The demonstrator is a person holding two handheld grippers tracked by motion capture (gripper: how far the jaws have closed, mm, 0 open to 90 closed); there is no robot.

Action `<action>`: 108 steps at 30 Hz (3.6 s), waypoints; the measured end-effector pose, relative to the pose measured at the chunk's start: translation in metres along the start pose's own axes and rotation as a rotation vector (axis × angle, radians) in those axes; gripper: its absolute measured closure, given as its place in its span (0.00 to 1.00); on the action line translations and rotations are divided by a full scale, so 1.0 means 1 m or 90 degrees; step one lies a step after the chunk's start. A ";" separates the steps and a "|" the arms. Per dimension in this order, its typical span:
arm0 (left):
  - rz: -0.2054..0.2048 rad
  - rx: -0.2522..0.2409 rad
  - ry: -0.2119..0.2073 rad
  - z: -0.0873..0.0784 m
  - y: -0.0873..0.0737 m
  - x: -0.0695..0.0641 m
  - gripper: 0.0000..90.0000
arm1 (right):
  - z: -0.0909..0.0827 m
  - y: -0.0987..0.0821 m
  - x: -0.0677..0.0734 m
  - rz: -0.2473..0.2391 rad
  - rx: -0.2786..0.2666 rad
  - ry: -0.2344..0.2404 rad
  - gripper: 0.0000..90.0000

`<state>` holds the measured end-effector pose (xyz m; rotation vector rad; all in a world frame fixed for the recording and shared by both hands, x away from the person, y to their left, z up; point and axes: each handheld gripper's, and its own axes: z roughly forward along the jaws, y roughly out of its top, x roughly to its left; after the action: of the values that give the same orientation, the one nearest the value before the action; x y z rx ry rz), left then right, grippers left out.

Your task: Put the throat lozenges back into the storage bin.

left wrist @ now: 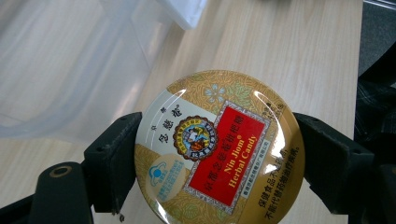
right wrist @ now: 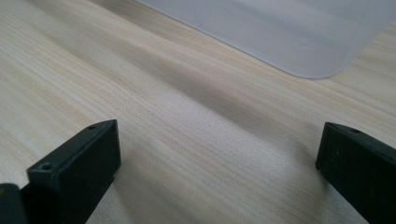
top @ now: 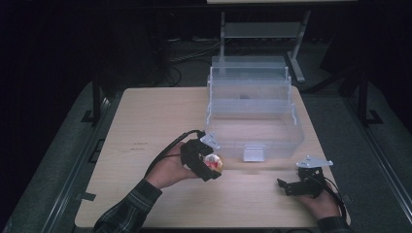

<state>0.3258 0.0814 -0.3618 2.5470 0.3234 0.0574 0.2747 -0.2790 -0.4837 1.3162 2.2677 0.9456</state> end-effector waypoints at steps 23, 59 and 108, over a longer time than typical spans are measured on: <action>0.001 -0.018 0.014 -0.023 0.029 0.024 0.22 | 0.000 0.000 0.000 0.000 0.000 0.000 0.00; -0.026 -0.023 0.036 -0.022 0.063 0.087 0.22 | 0.000 0.000 0.000 0.000 0.000 0.000 0.00; -0.048 0.036 0.019 0.030 0.049 0.112 0.21 | 0.000 0.000 0.000 0.000 0.000 0.000 0.00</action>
<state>0.4486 0.0533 -0.3633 2.5884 0.4380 0.0579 0.2747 -0.2790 -0.4837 1.3174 2.2675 0.9446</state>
